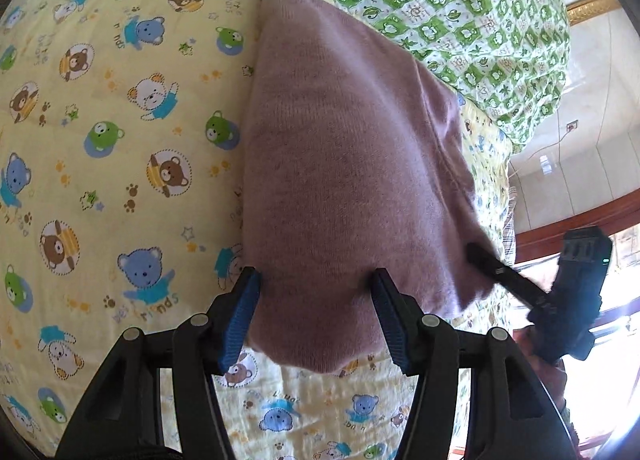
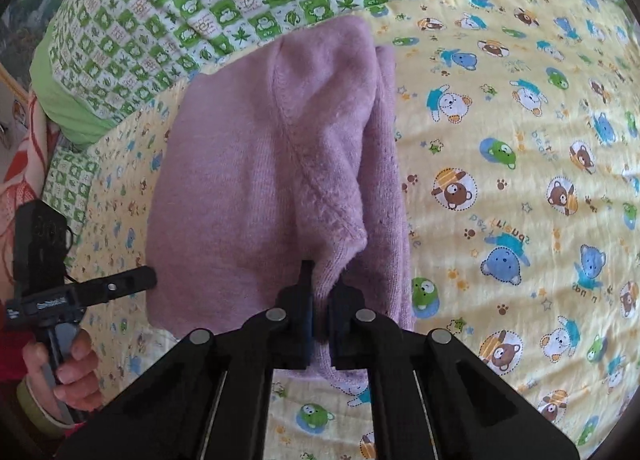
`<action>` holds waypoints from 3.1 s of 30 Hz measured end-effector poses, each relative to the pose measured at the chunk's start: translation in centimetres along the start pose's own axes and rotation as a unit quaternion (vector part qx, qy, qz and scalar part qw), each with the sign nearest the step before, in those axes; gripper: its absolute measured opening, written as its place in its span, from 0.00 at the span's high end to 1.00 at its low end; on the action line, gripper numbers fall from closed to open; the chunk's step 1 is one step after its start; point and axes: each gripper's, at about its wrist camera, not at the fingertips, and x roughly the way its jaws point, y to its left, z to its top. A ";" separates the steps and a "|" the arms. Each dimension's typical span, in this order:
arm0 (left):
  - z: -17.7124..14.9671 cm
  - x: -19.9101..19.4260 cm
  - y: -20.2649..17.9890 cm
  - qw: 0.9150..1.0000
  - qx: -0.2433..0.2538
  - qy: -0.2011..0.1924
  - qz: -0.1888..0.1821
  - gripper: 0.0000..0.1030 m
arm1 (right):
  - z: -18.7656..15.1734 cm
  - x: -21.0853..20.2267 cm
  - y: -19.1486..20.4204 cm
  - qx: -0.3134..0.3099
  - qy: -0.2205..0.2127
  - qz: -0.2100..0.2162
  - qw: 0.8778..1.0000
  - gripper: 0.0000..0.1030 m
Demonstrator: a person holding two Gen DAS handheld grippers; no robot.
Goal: Fold small clothes
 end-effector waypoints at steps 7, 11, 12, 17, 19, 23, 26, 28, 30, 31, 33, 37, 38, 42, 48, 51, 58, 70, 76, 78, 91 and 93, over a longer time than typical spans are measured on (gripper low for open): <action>-0.2 1.2 -0.5 1.000 0.012 0.017 0.011 0.41 | 0.4 -2.9 -3.0 0.046 -0.040 0.022 0.998 0.94; -0.4 1.8 -0.6 0.999 0.014 0.027 0.016 0.38 | -1.2 0.3 -5.1 0.081 -0.008 0.012 0.997 0.94; -0.6 1.5 -0.5 0.999 0.013 0.027 0.014 0.39 | -1.6 0.6 -5.5 0.091 -0.005 0.018 0.996 0.94; -3.4 0.0 -1.7 0.996 0.082 0.037 0.008 0.39 | -1.6 0.1 -4.6 0.080 -0.016 0.020 0.996 0.94; -4.9 0.4 -2.4 0.991 0.122 0.041 0.045 0.39 | -1.4 0.1 -4.0 0.068 -0.014 0.016 0.997 0.94; -5.0 1.9 -2.5 0.987 0.120 0.020 0.103 0.44 | -1.2 0.5 -3.7 0.067 -0.015 0.017 0.998 0.94; -4.5 2.1 -2.2 0.986 0.109 0.002 0.124 0.86 | -1.1 0.7 -3.7 0.074 -0.013 0.021 0.997 0.94; -4.2 1.7 -1.8 0.986 0.103 -0.014 0.133 0.86 | -1.0 0.1 -3.5 0.069 -0.020 0.016 0.997 0.94; -4.4 1.8 -1.1 0.986 0.098 -0.012 0.135 0.88 | -0.9 -0.6 -3.4 0.066 -0.035 0.016 0.997 0.94; -4.7 2.0 -0.7 0.986 0.096 -0.007 0.133 0.90 | -0.9 -0.4 -3.6 0.066 -0.031 0.012 0.997 0.94; -4.9 2.3 -0.5 0.987 0.095 -0.003 0.132 0.90 | -1.3 0.8 -4.2 0.069 -0.012 -0.001 0.998 0.94; -5.3 1.6 -0.1 0.989 0.097 0.016 0.111 0.88 | -2.0 1.5 -5.1 0.081 -0.001 -0.004 0.997 0.93; -5.3 1.1 0.2 0.991 0.093 0.022 0.099 0.86 | -2.0 1.2 -5.1 0.085 -0.003 0.000 0.996 0.89; -5.0 -2.2 0.9 0.995 0.080 0.011 0.052 0.72 | -1.0 -0.2 -5.0 0.086 -0.009 -0.010 0.996 0.66; -1.2 -4.6 1.7 0.999 0.029 -0.033 0.019 0.38 | 2.0 -1.6 -4.9 0.097 -0.055 0.001 0.994 0.25; 1.5 -2.7 1.9 1.000 -0.004 -0.018 0.002 0.22 | 3.8 0.1 -4.8 0.093 -0.041 0.013 0.995 0.22; 5.8 1.9 1.6 0.999 -0.016 0.015 -0.023 0.20 | 6.5 5.2 -5.5 0.081 -0.017 0.050 0.995 0.22; 6.8 7.7 3.2 0.995 -0.060 0.039 -0.075 0.41 | 6.0 7.2 -6.9 0.067 0.022 0.109 0.992 0.46; 6.1 6.2 3.1 0.995 -0.047 0.019 -0.089 0.60 | 5.8 7.2 -5.7 0.074 0.019 0.124 0.989 0.74; 5.9 4.9 2.9 0.994 -0.047 0.010 -0.098 0.62 | 5.7 6.2 -4.7 0.073 0.007 0.129 0.989 0.76; 1.1 -9.2 7.1 0.994 -0.026 -0.071 -0.076 0.63 | 3.0 2.8 5.7 0.036 -0.016 0.221 0.974 0.77; 0.0 -11.0 8.7 0.994 -0.033 -0.080 -0.065 0.63 | 2.1 3.8 8.2 0.025 -0.004 0.236 0.972 0.77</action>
